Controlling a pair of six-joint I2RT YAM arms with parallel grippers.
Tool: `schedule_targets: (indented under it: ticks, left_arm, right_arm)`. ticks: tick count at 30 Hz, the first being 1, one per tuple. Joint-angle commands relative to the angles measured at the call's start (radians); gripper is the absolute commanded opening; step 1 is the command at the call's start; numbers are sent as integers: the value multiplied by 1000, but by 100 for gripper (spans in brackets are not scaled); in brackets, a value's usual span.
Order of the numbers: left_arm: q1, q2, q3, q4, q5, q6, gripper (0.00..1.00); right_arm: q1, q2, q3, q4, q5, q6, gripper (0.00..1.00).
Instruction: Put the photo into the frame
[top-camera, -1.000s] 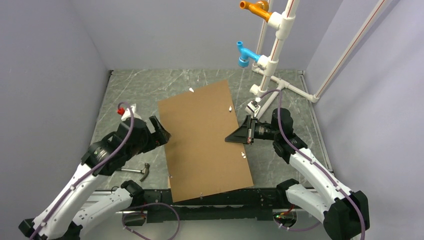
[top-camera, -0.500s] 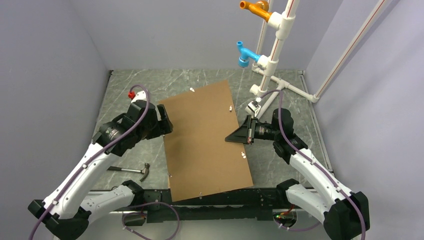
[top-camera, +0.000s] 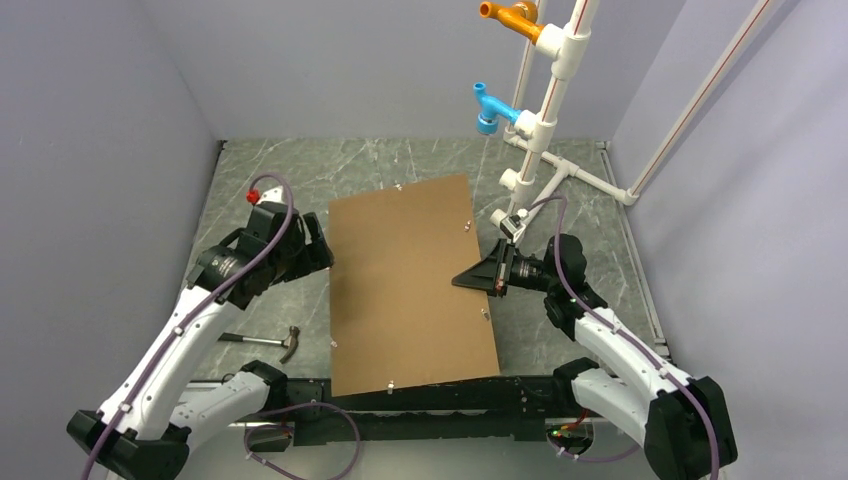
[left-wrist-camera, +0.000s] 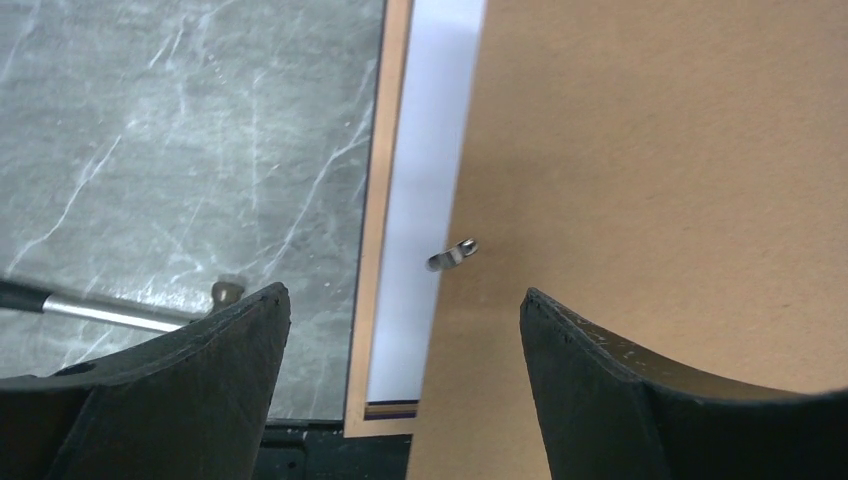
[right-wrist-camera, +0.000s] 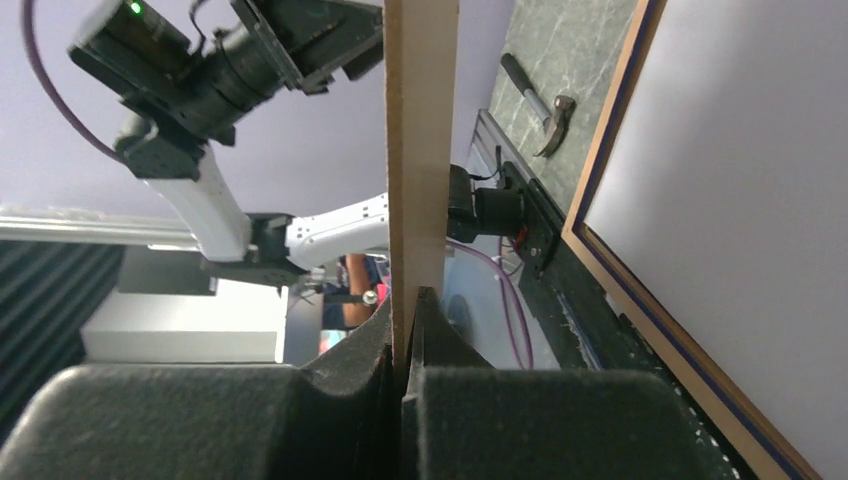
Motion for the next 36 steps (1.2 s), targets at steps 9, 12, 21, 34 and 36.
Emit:
schedule_targets:
  ticks: [9, 12, 21, 34, 36]
  left_arm:
    - [55, -36, -156, -36, -25, 5, 83]
    - [55, -11, -171, -9, -29, -3, 81]
    - [55, 51, -90, 77, -26, 36, 81]
    - [55, 114, -4, 105, -73, 134, 82]
    - [55, 124, -5, 118, -93, 136, 82]
  right_arm:
    - [-30, 4, 12, 245, -46, 128, 0]
    - [-31, -3, 16, 237, -48, 117, 0]
    - [-33, -10, -34, 343, -57, 152, 0]
    - [-33, -21, -63, 380, -71, 163, 0]
    - [-33, -16, -68, 392, -79, 170, 0]
